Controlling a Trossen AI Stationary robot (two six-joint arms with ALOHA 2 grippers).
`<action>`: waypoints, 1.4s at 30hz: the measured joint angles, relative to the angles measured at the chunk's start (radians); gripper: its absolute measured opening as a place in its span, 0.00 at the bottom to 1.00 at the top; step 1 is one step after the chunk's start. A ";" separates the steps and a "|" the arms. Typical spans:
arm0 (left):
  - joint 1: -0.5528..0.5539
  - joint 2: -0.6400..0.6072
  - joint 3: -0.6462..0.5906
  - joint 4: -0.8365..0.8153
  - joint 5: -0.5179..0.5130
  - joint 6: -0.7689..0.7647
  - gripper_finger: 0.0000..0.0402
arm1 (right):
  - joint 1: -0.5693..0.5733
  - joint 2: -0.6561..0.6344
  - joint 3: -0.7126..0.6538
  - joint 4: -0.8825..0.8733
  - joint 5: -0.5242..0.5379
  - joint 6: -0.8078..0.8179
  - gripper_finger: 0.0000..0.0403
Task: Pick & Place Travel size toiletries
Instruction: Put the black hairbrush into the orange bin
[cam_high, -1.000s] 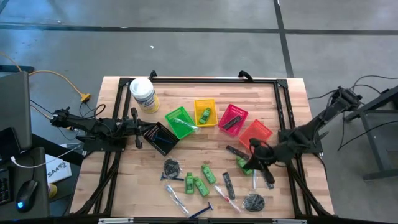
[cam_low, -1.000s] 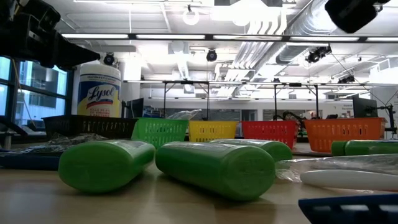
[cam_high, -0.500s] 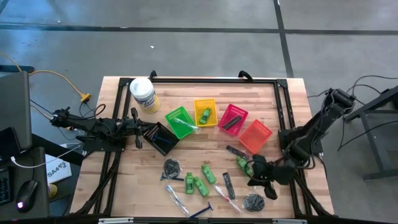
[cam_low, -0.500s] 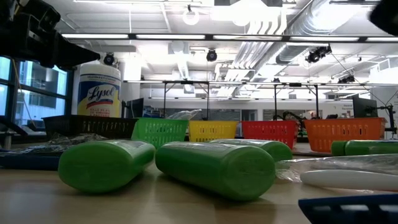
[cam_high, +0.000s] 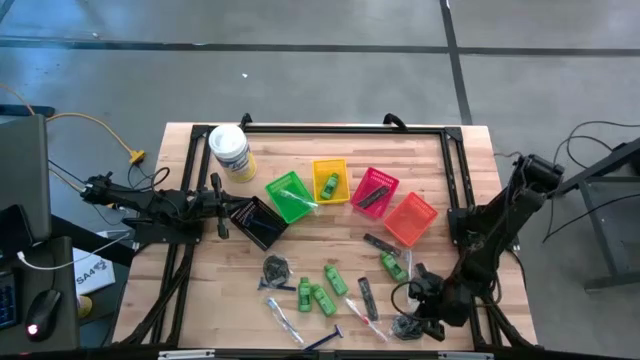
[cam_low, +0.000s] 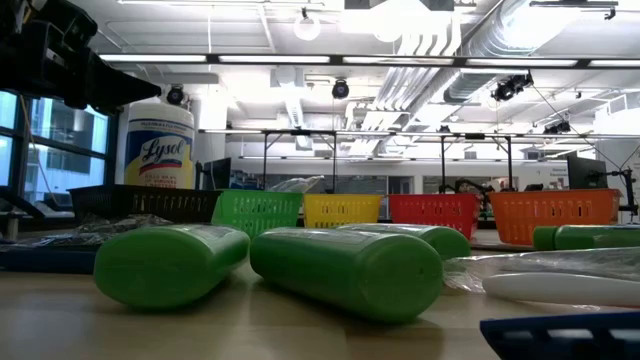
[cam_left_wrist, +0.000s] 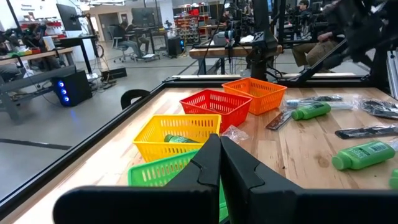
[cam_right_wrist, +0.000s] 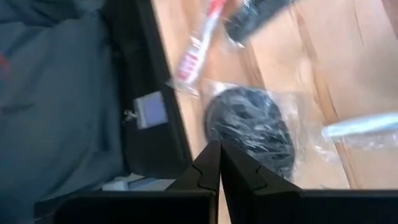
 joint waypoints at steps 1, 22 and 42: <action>0.000 0.000 0.000 0.000 0.000 0.000 0.00 | 0.000 0.017 0.000 0.000 -0.011 0.016 0.01; 0.000 0.000 0.000 -0.008 0.001 -0.003 0.00 | -0.001 0.124 0.000 -0.001 -0.109 0.123 0.56; 0.000 0.000 0.000 -0.008 0.000 -0.018 0.00 | -0.050 0.096 0.000 -0.010 -0.009 -0.222 0.52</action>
